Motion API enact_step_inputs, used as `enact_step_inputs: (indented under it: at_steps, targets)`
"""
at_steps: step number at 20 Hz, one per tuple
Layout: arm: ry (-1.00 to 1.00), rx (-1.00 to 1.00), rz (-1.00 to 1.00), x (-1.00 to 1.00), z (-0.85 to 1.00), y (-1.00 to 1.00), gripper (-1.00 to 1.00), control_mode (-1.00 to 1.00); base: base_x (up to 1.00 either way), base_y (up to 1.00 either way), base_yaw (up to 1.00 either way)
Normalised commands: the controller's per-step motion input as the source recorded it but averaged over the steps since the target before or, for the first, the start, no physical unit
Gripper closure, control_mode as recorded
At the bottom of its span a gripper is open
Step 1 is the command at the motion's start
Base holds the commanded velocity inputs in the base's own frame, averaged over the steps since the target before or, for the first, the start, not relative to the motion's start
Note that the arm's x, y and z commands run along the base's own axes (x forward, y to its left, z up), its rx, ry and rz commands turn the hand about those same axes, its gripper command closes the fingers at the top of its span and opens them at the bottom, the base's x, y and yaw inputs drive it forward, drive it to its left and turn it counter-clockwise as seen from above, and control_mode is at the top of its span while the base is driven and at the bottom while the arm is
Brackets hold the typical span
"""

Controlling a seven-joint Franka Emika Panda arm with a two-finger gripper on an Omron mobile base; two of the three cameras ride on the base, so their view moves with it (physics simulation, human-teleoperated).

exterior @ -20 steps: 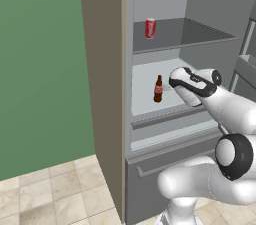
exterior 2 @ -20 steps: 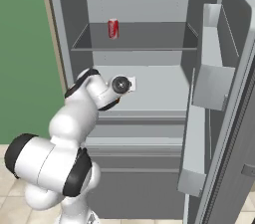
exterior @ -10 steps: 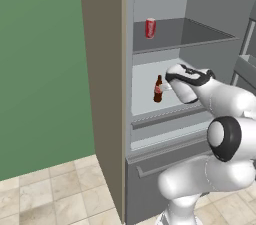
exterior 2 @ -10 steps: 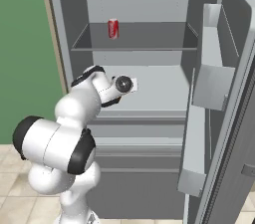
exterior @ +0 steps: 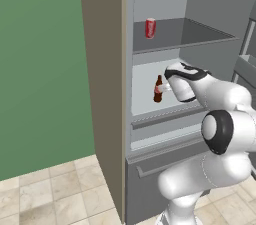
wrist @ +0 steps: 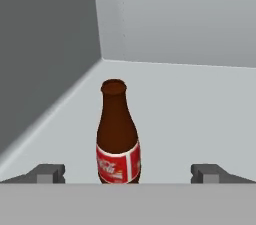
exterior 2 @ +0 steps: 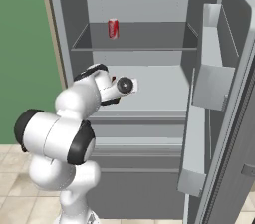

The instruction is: Open the fridge, grab two sodas, and place both sodas inside the bowl with ice on the dining counter.

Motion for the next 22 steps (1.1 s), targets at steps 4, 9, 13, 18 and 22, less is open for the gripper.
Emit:
enact_step_inputs:
  at_steps: [4,9,13,18,22]
  targets:
    - [0.00,0.00,0.01,0.00,-0.02,0.08,-1.00,-1.00,0.00,0.00,0.00]
    - [0.01,0.00,0.01,0.05,0.00,0.09,-1.00,-1.00,0.00,0.00,0.00]
    - [0.02,0.00,0.02,0.09,0.00,0.00,-1.00,-1.00,0.00,0.00,0.00]
    - [0.01,0.00,0.02,0.11,0.00,0.01,-1.00,-1.00,0.00,0.00,0.00]
    - [0.02,0.00,0.01,0.10,-0.01,0.07,-1.00,-1.00,0.00,0.00,0.00]
